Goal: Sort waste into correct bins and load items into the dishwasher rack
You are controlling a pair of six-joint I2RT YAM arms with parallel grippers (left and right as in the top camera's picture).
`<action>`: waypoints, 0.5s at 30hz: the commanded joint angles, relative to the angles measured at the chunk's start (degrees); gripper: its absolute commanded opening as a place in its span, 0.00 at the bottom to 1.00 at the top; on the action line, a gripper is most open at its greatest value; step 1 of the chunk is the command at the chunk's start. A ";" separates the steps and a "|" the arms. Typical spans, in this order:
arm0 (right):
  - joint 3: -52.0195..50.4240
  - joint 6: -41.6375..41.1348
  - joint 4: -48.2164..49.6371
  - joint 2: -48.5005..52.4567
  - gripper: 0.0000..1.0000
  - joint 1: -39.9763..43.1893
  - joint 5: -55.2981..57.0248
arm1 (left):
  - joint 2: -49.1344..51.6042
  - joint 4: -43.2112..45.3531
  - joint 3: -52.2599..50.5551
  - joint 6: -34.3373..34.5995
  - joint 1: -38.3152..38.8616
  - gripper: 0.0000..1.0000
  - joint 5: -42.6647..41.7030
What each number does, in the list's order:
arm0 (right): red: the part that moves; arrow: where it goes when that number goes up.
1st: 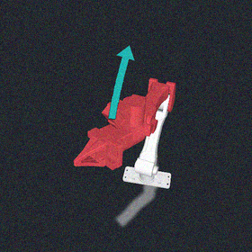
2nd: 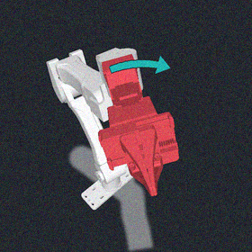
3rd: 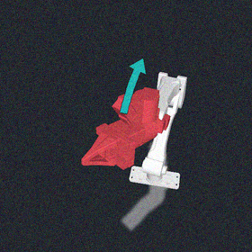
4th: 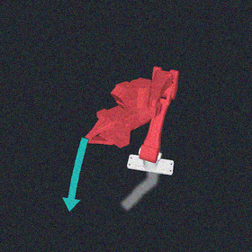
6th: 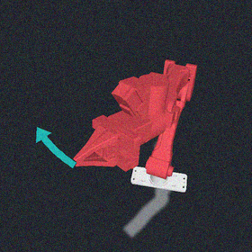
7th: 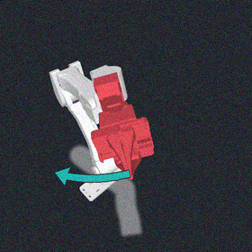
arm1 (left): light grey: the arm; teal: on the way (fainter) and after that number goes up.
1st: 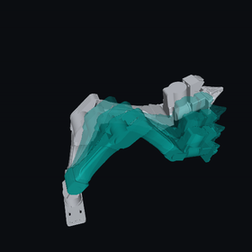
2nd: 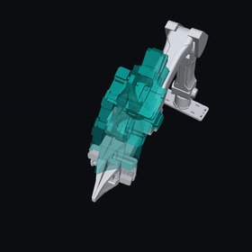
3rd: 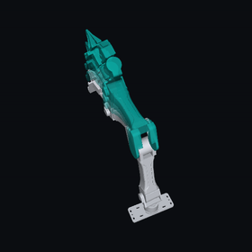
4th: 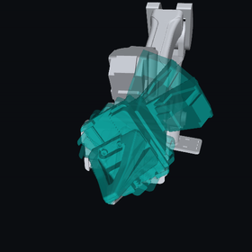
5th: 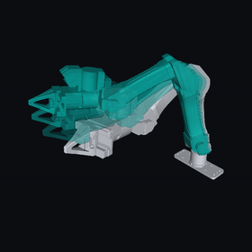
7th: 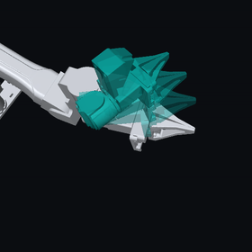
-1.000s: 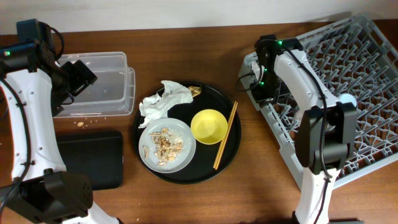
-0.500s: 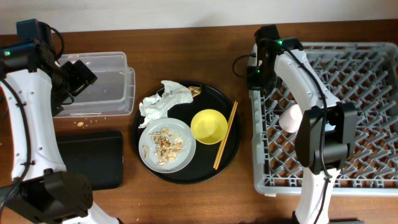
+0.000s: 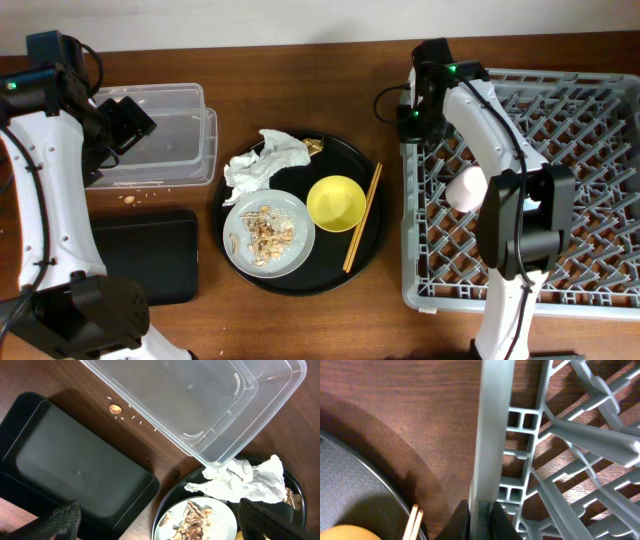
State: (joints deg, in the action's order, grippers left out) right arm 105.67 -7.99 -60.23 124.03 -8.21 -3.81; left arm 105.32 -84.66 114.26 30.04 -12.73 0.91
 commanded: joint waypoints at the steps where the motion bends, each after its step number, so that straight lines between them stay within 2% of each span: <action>1: -0.07 14.36 1.60 0.15 0.09 -0.42 -5.73 | -1.66 -0.04 1.03 0.52 -0.31 0.99 0.42; 8: 0.04 18.47 2.01 0.15 0.10 -0.39 -0.94 | -1.66 -0.04 1.03 0.52 -0.31 0.99 0.42; 15: 0.04 14.73 3.76 0.15 0.13 -0.39 -0.85 | -1.66 -0.04 1.03 0.52 -0.31 0.99 0.42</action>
State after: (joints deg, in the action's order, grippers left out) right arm 105.67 2.96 -59.07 124.03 -8.23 -1.93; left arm 105.32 -84.64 114.26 30.04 -12.73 0.91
